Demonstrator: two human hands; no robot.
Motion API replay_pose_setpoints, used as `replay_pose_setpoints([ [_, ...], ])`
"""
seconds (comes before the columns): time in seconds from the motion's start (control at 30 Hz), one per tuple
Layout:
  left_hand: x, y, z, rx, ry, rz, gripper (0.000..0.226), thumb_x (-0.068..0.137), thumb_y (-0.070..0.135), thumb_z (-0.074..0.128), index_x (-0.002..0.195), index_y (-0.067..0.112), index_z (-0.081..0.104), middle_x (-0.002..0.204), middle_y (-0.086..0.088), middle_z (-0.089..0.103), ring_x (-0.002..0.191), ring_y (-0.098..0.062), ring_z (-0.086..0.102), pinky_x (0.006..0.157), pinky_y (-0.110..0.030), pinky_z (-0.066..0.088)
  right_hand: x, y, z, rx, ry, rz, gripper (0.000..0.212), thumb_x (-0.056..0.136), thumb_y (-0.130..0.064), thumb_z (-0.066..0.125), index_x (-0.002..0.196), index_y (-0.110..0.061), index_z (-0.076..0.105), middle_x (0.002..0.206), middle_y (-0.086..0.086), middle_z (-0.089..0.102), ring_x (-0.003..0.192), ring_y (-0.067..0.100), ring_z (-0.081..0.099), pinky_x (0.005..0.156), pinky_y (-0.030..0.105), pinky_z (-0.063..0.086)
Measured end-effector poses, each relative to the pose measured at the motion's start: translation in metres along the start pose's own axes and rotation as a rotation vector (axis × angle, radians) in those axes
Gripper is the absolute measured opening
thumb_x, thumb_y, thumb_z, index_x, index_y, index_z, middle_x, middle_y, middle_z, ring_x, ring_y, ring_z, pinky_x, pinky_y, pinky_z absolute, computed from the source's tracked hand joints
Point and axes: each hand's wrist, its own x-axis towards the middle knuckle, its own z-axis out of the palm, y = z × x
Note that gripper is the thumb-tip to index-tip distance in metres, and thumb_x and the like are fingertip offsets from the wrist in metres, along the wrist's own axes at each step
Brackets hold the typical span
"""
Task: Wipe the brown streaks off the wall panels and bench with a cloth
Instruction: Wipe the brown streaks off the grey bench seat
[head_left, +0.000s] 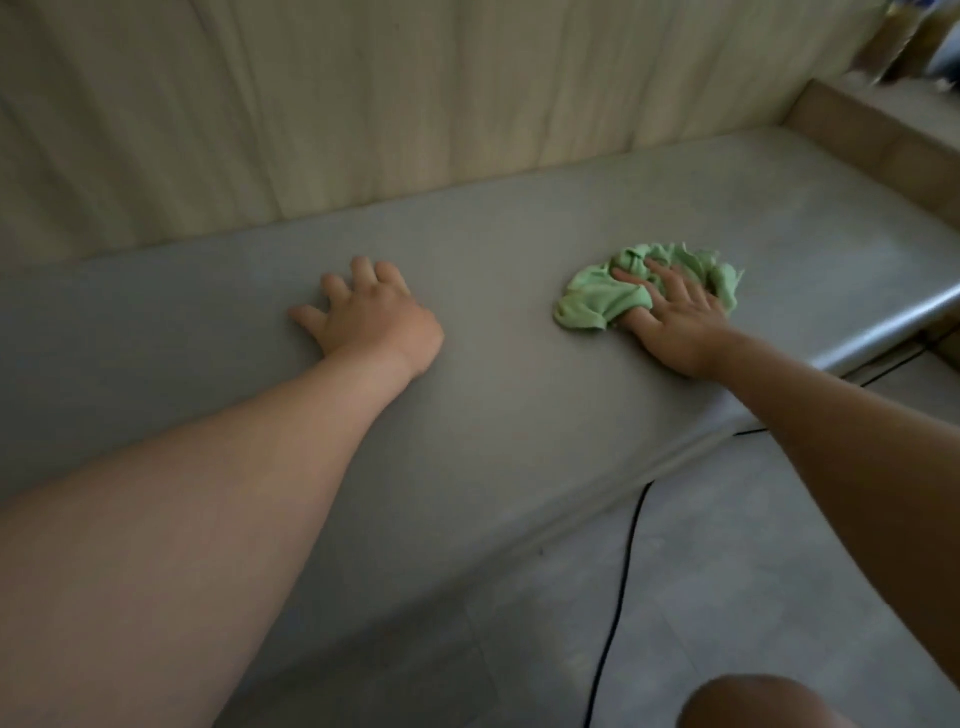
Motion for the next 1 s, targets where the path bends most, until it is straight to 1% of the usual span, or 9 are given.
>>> replay_pose_setpoints([
  [0.13,-0.009,0.053,0.001,-0.054,0.028,0.181,0.050,0.097,0.045,0.045,0.139,0.017,0.041,0.149,-0.007,0.034,0.142,-0.033,0.029,0.111,-0.061,0.033,0.042,0.005,-0.006,-0.019,0.012,-0.076,0.057,0.104,-0.060,0.028,0.159,-0.056,0.012,0.174,-0.006,0.002,0.160,0.021,-0.002,0.128,0.043,0.000],
  [0.2,-0.016,0.084,0.005,-0.065,-0.057,0.199,0.055,0.100,0.048,0.040,0.147,0.020,0.035,0.159,-0.005,0.026,0.149,-0.032,0.021,0.115,-0.064,0.026,0.060,0.006,-0.009,-0.023,0.011,-0.112,0.058,0.103,-0.061,0.027,0.159,-0.055,0.012,0.174,-0.006,0.003,0.160,0.022,-0.001,0.129,0.044,0.001],
  [0.33,-0.012,0.123,0.010,-0.048,-0.210,0.079,0.069,0.104,0.050,0.029,0.163,0.025,0.006,0.173,0.002,-0.008,0.157,-0.035,-0.012,0.119,-0.072,0.002,0.098,0.007,-0.023,-0.032,-0.021,-0.197,0.059,0.102,-0.062,0.025,0.159,-0.056,0.011,0.174,-0.006,0.002,0.160,0.023,-0.002,0.129,0.046,0.000],
  [0.47,0.003,0.125,0.011,-0.013,-0.214,0.000,0.068,0.101,0.061,0.024,0.162,0.037,0.007,0.172,0.006,-0.013,0.155,-0.041,-0.019,0.114,-0.078,0.000,0.140,0.010,-0.032,-0.058,-0.044,-0.294,0.059,0.102,-0.064,0.023,0.159,-0.056,0.011,0.174,-0.008,0.002,0.160,0.022,-0.002,0.128,0.047,0.000],
  [0.57,0.008,0.125,0.025,0.030,-0.208,-0.031,0.070,0.098,0.069,0.017,0.161,0.042,-0.001,0.171,0.008,-0.018,0.155,-0.041,-0.021,0.113,-0.079,-0.001,0.186,0.010,-0.042,-0.073,-0.054,-0.331,0.062,0.102,-0.066,0.020,0.161,-0.053,0.008,0.174,-0.007,0.001,0.160,0.022,0.000,0.128,0.046,0.001],
  [0.67,0.012,0.123,0.039,0.079,-0.183,-0.046,0.071,0.098,0.070,0.013,0.161,0.042,-0.005,0.170,0.008,-0.022,0.154,-0.040,-0.024,0.113,-0.079,-0.003,0.227,-0.008,-0.050,-0.066,-0.037,-0.276,0.066,0.102,-0.063,0.020,0.164,-0.041,0.012,0.174,0.002,0.005,0.160,0.028,0.004,0.127,0.050,0.004],
  [0.8,0.015,0.123,0.043,0.101,-0.180,-0.052,0.071,0.098,0.070,0.013,0.160,0.042,-0.009,0.169,0.010,-0.025,0.153,-0.039,-0.027,0.114,-0.078,-0.006,0.227,-0.071,-0.040,-0.021,0.000,-0.101,0.074,0.101,-0.057,0.021,0.165,-0.020,0.013,0.172,0.017,0.005,0.156,0.046,0.002,0.125,0.060,0.001],
  [0.9,0.016,0.125,0.044,0.117,-0.201,-0.065,0.071,0.098,0.071,0.013,0.160,0.044,-0.011,0.168,0.011,-0.026,0.153,-0.038,-0.027,0.115,-0.077,-0.006,0.216,-0.095,-0.034,0.028,-0.011,-0.281,0.069,0.102,-0.054,0.023,0.162,-0.019,0.023,0.169,0.018,0.013,0.154,0.044,0.012,0.124,0.058,0.006],
  [1.0,0.017,0.126,0.038,0.133,-0.243,-0.080,0.072,0.098,0.072,0.013,0.159,0.044,-0.013,0.167,0.012,-0.028,0.153,-0.037,-0.027,0.116,-0.076,-0.004,0.220,-0.067,-0.041,0.027,0.019,-0.453,0.063,0.102,-0.052,0.024,0.158,-0.024,0.032,0.162,0.015,0.029,0.149,0.037,0.026,0.123,0.051,0.017],
])
